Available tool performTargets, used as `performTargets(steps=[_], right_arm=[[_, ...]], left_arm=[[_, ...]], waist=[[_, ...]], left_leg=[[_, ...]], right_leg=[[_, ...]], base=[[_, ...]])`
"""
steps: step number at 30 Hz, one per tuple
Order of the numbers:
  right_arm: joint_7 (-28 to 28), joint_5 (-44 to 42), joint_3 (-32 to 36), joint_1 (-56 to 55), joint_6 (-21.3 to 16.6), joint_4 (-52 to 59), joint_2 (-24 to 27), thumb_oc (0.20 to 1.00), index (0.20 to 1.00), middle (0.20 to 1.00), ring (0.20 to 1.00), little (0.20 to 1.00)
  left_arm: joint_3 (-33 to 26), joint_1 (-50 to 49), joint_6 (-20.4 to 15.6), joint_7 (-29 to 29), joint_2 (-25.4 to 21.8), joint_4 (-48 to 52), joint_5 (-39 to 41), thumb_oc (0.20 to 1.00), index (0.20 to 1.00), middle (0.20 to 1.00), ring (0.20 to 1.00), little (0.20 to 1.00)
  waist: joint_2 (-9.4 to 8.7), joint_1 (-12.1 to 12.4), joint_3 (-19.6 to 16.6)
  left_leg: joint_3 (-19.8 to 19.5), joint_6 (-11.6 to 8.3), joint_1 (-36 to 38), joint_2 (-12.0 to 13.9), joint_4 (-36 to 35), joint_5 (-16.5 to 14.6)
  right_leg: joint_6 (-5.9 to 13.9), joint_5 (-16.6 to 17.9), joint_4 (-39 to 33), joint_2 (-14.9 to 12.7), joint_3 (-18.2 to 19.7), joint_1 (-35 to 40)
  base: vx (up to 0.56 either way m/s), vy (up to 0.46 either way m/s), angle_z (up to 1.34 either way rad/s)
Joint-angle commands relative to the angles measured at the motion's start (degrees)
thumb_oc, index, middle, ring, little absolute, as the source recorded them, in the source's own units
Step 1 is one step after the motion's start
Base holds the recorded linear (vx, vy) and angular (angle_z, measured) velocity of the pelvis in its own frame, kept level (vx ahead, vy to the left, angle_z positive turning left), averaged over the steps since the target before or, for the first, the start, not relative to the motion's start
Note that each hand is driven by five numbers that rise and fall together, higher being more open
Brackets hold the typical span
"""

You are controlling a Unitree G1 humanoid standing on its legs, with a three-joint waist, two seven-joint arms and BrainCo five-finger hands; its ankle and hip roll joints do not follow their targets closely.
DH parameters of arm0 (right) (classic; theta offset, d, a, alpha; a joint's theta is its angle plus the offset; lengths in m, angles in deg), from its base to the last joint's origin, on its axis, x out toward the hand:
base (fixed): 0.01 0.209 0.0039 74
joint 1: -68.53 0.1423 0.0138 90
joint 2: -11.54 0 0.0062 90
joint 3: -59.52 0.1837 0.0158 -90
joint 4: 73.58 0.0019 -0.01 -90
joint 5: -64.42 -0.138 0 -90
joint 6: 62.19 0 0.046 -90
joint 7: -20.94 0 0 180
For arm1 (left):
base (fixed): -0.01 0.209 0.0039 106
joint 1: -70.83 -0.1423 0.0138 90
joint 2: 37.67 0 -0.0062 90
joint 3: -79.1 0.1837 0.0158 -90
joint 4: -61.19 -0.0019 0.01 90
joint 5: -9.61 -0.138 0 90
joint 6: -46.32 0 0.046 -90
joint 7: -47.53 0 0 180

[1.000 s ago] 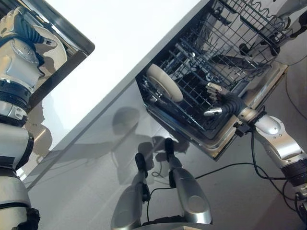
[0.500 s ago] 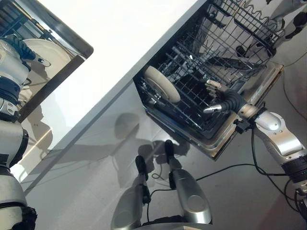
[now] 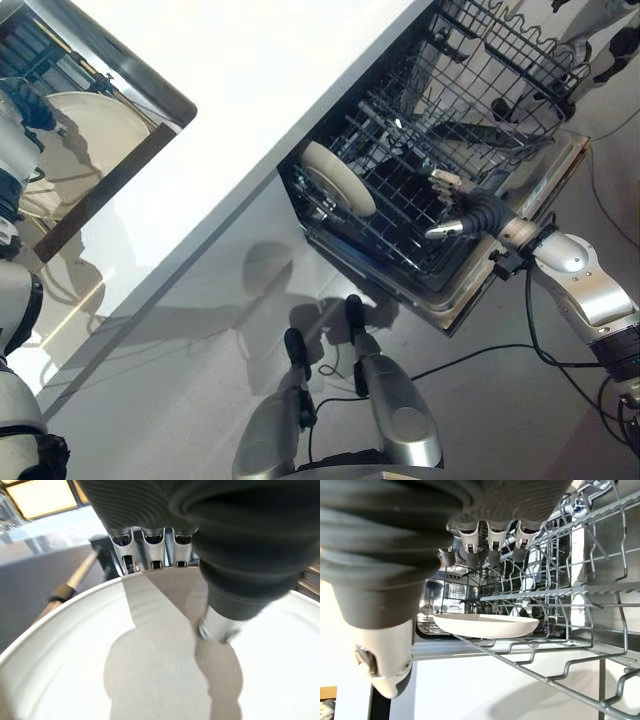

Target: Pick up plates and place into dishwasher.

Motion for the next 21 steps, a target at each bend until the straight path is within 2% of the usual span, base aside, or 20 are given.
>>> performTargets(steps=[1,15,21], right_arm=[[0.01,0.99,4.52,0.60,-1.87,3.32,3.90,1.000,1.000,1.000,1.000,1.000],[-0.12,1.04,5.88,-0.92,-3.15,3.82,4.45,1.000,1.000,1.000,1.000,1.000],[-0.11,1.29,6.35,-2.15,-3.19,4.57,3.83,1.000,1.000,1.000,1.000,1.000]], left_arm=[[-0.28,-5.95,-2.11,2.96,-2.01,0.74,1.48,0.200,0.200,0.200,0.200,0.200],[-3.83,-7.78,-5.70,-4.34,-3.10,4.80,11.13,0.200,0.200,0.200,0.200,0.200],[-7.51,-7.84,-9.54,-17.71,-2.96,7.72,22.43,0.200,0.200,0.200,0.200,0.200]], waist=[[0.35,0.21,0.72],[0.38,0.69,0.72],[0.16,0.87,0.70]], left_leg=[[-1.74,0.04,-5.98,-0.49,7.31,-5.61],[-1.99,0.11,-5.79,-0.45,7.50,-5.82],[-2.05,0.15,-4.87,-0.37,7.67,-6.39]], right_leg=[[7.20,-8.16,5.68,-2.10,-0.73,-2.55],[7.25,-8.33,6.02,-2.15,-0.76,-2.42],[7.27,-8.69,6.05,-2.23,-0.82,-1.53]], base=[[0.00,0.010,0.05],[0.00,0.000,0.05],[0.00,-0.006,0.00]])
